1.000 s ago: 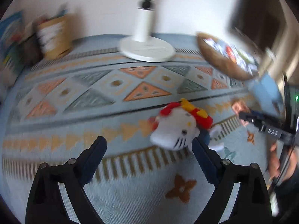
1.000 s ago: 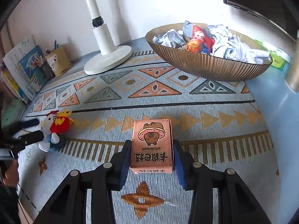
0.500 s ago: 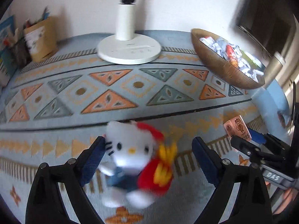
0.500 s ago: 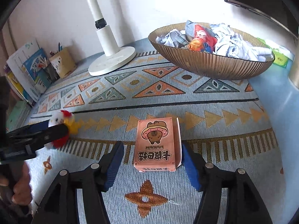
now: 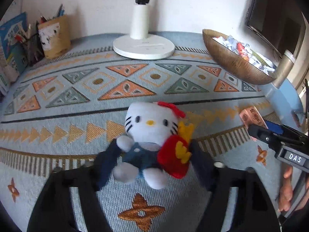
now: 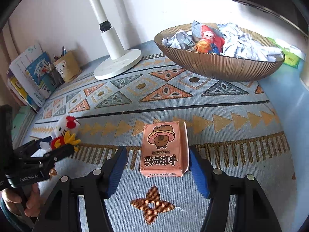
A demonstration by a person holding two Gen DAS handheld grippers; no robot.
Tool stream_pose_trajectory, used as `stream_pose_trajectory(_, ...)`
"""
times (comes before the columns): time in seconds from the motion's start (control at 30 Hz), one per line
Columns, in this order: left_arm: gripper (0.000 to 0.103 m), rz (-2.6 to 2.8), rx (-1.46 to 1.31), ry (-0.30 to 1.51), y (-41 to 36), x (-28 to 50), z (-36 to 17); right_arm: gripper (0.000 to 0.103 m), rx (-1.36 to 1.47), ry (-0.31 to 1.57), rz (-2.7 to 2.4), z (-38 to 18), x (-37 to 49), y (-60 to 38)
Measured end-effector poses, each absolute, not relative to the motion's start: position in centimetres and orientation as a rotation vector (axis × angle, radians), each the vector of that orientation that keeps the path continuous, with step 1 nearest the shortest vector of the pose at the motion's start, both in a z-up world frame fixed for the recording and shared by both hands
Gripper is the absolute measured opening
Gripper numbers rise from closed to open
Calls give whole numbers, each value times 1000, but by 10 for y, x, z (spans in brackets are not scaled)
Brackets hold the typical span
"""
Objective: Organize objects
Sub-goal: 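Carry the pink box and plush over the amber bowl and open both tools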
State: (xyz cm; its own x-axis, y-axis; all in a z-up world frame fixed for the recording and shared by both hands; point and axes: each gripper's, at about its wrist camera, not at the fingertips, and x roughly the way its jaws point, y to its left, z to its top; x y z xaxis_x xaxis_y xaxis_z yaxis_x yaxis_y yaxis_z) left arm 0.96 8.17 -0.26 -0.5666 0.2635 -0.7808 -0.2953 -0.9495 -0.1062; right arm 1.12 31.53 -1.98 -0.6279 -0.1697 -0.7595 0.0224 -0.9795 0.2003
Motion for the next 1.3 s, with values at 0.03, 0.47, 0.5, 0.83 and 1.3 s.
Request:
stream_pose_trajectory(0.03, 52, 2543, -1245, 55, 81, 10, -2, 61, 1304, -242, -2734, -20, 11, 314)
stream_pose_trajectory(0.47, 47, 2515, -1119, 29, 108, 20, 28, 41, 1196, -14, -2716, -5, 33, 285)
stream_pose_trajectory(0.5, 47, 2507, -1103, 32, 114, 19, 33, 41, 1195, -40, -2720, -2, 35, 290)
stream_pose_trajectory(0.83, 47, 2482, -833, 138, 211, -23, 112, 41, 928, -254, -2959, 112, 26, 396)
stream_pose_trajectory(1.3, 89, 2480, -837, 16, 296, -131, 117, 45, 936, -565, -3047, 143, -80, 489)
